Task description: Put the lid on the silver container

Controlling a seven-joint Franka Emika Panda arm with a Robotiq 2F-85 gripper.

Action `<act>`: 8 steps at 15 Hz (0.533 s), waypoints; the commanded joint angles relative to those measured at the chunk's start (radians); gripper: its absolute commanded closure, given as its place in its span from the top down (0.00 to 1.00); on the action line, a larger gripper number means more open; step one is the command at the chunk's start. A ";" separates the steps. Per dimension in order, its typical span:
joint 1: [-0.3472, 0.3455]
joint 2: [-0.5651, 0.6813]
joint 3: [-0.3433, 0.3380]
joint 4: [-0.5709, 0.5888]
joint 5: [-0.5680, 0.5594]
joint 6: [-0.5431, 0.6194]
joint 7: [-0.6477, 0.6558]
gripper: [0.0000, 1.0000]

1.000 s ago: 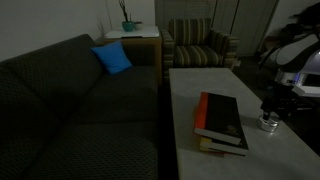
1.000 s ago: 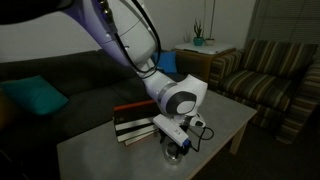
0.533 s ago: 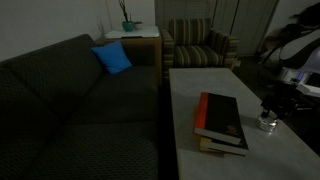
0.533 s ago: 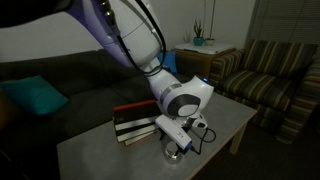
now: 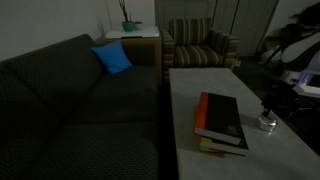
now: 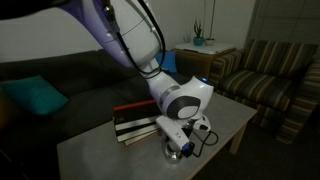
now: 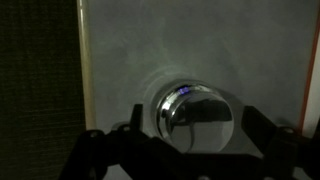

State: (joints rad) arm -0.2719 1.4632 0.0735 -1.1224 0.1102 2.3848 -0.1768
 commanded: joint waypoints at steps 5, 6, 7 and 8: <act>0.131 -0.218 -0.125 -0.394 -0.006 0.356 0.207 1.00; 0.156 -0.243 -0.145 -0.441 -0.006 0.394 0.232 1.00; 0.181 -0.269 -0.166 -0.488 -0.006 0.429 0.255 1.00; 0.202 -0.294 -0.183 -0.536 -0.006 0.463 0.268 1.00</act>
State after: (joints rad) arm -0.1320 1.2873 -0.0546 -1.4621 0.1080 2.7527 0.0395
